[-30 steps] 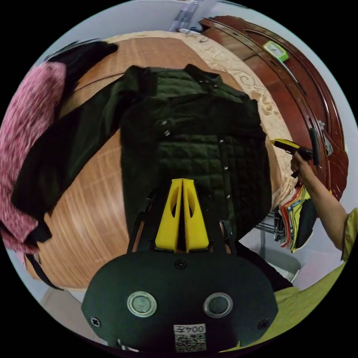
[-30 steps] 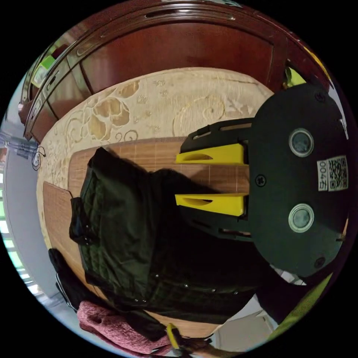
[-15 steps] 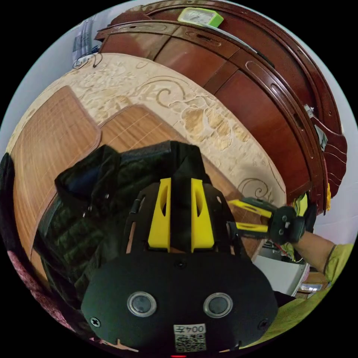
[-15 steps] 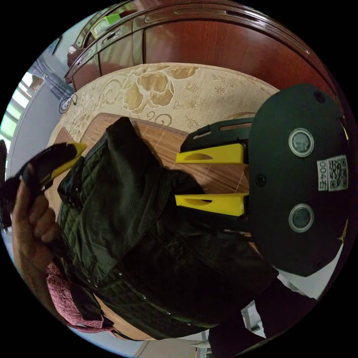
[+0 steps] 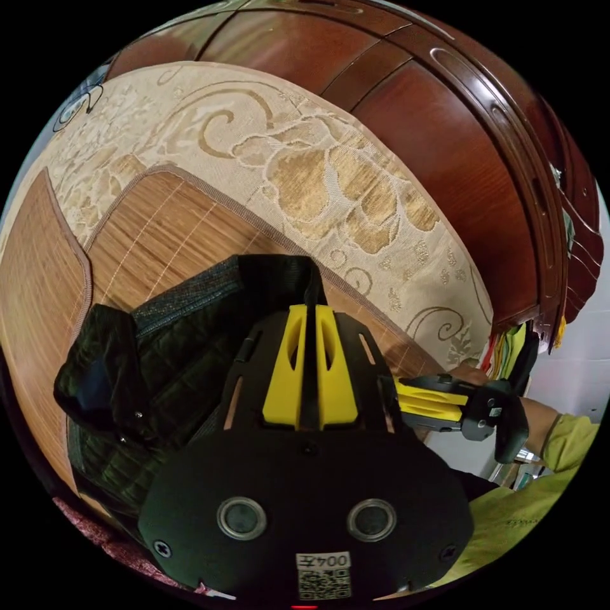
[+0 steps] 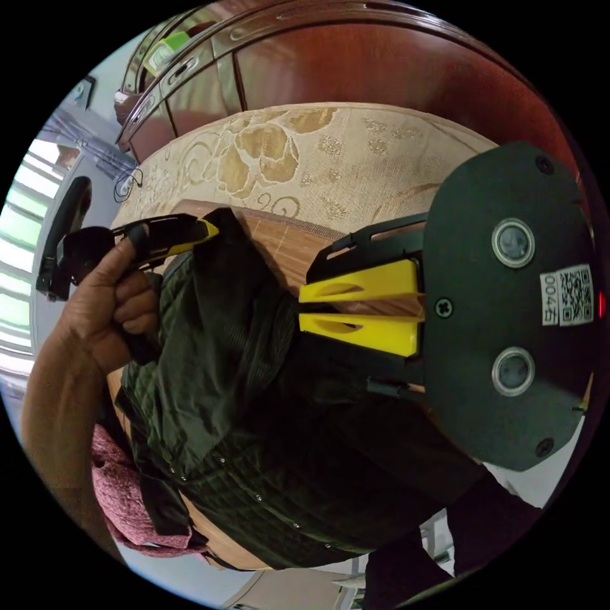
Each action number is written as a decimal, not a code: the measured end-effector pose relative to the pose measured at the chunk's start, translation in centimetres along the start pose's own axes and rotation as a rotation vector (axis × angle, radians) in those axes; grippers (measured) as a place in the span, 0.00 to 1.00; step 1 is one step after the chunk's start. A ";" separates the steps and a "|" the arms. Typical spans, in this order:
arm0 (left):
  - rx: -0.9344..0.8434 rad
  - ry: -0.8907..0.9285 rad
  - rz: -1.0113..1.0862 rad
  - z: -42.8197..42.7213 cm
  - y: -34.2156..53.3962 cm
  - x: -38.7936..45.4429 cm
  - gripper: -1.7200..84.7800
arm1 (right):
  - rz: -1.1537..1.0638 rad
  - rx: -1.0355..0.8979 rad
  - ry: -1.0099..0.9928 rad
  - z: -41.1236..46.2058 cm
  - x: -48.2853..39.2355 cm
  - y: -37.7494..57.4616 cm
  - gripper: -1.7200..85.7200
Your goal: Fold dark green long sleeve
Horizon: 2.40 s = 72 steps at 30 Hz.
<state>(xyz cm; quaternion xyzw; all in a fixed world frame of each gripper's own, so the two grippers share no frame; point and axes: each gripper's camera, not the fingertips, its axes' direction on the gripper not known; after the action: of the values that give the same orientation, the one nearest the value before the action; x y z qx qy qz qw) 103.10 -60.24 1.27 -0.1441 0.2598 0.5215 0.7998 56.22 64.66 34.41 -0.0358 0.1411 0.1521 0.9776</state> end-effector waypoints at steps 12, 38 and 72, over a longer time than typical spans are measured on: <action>0.119 0.031 -0.230 7.3 1.8 -2.6 0.08 | 0.125 -0.017 0.025 1.8 0.7 3.4 0.08; 0.441 -0.069 -0.945 10.3 64.3 -5.4 0.17 | 0.091 -0.275 -0.166 -0.5 -10.4 -6.5 0.06; 0.307 -0.311 -0.894 13.6 102.7 -21.4 0.08 | 0.056 -0.521 -0.006 8.6 -20.6 -12.6 0.07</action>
<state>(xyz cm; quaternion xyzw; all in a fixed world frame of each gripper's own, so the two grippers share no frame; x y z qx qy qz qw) 6.43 -27.12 28.73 -0.0425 0.1238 0.0988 0.9865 43.50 47.74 48.91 -0.2820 0.0951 0.2102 0.9313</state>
